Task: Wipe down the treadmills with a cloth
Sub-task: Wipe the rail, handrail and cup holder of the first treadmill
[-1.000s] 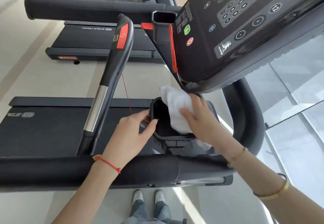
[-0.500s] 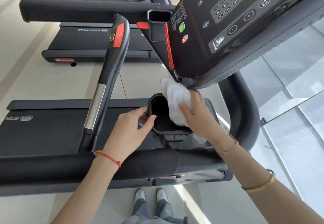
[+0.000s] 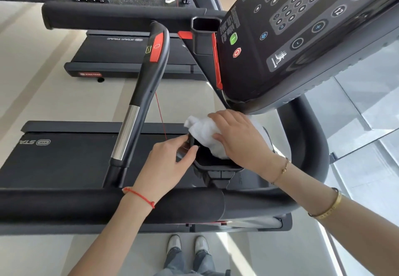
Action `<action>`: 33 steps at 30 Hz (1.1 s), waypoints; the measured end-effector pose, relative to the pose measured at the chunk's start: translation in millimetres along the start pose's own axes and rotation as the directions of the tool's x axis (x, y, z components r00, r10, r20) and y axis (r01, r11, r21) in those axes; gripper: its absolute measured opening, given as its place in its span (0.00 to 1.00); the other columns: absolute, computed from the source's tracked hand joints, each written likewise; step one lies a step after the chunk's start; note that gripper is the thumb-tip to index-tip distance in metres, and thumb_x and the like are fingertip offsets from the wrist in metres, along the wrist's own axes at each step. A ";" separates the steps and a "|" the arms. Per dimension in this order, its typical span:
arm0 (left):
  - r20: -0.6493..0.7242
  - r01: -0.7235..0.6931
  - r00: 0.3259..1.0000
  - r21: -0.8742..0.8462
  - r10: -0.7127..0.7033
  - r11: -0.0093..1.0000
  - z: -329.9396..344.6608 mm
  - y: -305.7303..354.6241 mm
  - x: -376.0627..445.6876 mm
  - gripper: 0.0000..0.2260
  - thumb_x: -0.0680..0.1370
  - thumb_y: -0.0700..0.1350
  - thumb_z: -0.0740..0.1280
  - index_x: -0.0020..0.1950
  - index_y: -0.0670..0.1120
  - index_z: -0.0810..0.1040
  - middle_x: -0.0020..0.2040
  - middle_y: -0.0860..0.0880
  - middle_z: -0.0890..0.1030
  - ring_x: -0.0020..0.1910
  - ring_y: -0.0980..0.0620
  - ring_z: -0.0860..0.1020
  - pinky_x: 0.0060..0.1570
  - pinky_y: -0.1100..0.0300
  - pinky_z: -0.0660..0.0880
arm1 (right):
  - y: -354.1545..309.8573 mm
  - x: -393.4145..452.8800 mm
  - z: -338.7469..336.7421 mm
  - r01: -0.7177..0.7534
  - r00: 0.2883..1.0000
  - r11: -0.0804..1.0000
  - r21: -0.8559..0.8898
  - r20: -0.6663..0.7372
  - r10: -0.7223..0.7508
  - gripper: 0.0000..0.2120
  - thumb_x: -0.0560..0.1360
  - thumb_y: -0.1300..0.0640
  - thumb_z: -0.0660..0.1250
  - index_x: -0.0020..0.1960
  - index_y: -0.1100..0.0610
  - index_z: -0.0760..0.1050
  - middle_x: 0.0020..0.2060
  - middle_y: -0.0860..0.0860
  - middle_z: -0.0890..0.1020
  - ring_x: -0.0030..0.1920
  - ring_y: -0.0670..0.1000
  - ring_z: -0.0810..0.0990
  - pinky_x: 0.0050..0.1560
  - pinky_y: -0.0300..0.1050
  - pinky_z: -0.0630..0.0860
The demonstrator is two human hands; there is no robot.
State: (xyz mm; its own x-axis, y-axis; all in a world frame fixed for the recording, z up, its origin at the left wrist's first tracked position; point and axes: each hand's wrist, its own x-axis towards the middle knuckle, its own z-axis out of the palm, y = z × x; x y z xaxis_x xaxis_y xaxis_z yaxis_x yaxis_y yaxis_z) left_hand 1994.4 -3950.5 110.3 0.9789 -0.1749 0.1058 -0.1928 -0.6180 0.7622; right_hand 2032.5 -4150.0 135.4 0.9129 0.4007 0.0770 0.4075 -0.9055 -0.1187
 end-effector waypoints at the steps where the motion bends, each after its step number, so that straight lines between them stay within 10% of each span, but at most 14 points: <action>1: 0.002 0.005 1.000 0.000 -0.005 1.000 0.1 -0.1 0.3 0.09 0.77 0.53 0.65 0.49 0.50 0.81 0.40 0.60 0.82 0.46 0.64 0.80 0.47 0.66 0.74 | -0.7 7.3 -0.5 0.067 0.998 0.997 -0.036 0.023 -0.066 0.22 0.81 0.55 0.60 0.73 0.57 0.65 0.67 0.52 0.72 0.69 0.55 0.68 0.71 0.46 0.59; 20: 0.020 0.013 1.000 -0.016 -0.012 1.000 -0.4 -0.7 0.2 0.11 0.76 0.57 0.62 0.51 0.55 0.80 0.42 0.64 0.82 0.46 0.65 0.80 0.47 0.73 0.74 | 5.8 22.3 -2.6 0.216 0.974 0.976 -0.029 0.077 -0.213 0.22 0.82 0.53 0.58 0.75 0.55 0.63 0.69 0.50 0.71 0.69 0.52 0.68 0.71 0.44 0.60; 26: 0.017 -0.008 1.000 -0.027 0.008 1.000 -0.9 0.2 -0.2 0.12 0.77 0.56 0.63 0.54 0.53 0.81 0.43 0.62 0.83 0.47 0.67 0.79 0.48 0.75 0.72 | 7.9 -21.8 -3.8 -0.044 0.999 0.978 0.203 -0.006 0.046 0.25 0.81 0.57 0.60 0.76 0.57 0.60 0.72 0.52 0.66 0.72 0.54 0.62 0.71 0.40 0.54; 33: 0.013 -0.013 1.000 -0.015 0.013 1.000 0.1 -1.1 -0.1 0.17 0.77 0.57 0.63 0.62 0.52 0.80 0.47 0.61 0.83 0.48 0.65 0.80 0.51 0.75 0.73 | -11.7 -57.3 3.6 -0.391 0.899 0.670 0.631 0.107 0.425 0.25 0.81 0.57 0.59 0.76 0.57 0.57 0.70 0.54 0.65 0.67 0.49 0.64 0.55 0.28 0.56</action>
State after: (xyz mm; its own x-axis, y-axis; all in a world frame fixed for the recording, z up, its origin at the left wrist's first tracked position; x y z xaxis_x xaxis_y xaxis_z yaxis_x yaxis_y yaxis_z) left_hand 1994.5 -3949.9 109.4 0.9754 -0.1925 0.1075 -0.2041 -0.6043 0.7701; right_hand 1975.4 -4161.8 128.8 0.9962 -0.0092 -0.0868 -0.0703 -0.6751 -0.7344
